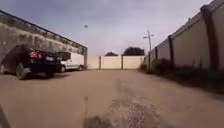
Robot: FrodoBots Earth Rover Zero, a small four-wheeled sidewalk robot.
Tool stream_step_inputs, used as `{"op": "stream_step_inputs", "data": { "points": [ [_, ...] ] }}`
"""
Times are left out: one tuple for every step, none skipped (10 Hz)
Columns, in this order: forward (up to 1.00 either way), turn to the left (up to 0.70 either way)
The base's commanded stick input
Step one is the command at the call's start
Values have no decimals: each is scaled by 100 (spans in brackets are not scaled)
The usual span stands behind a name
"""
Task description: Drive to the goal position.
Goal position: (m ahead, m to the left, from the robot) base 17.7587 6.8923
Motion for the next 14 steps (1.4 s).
{"op": "stream_step_inputs", "data": {
  "points": [
    [70,0],
    [70,0],
    [70,0],
    [70,0],
    [70,0],
    [70,0],
    [70,0],
    [70,0],
    [70,0],
    [70,0],
    [70,0],
    [70,0],
    [70,0],
    [70,0]
  ]
}}
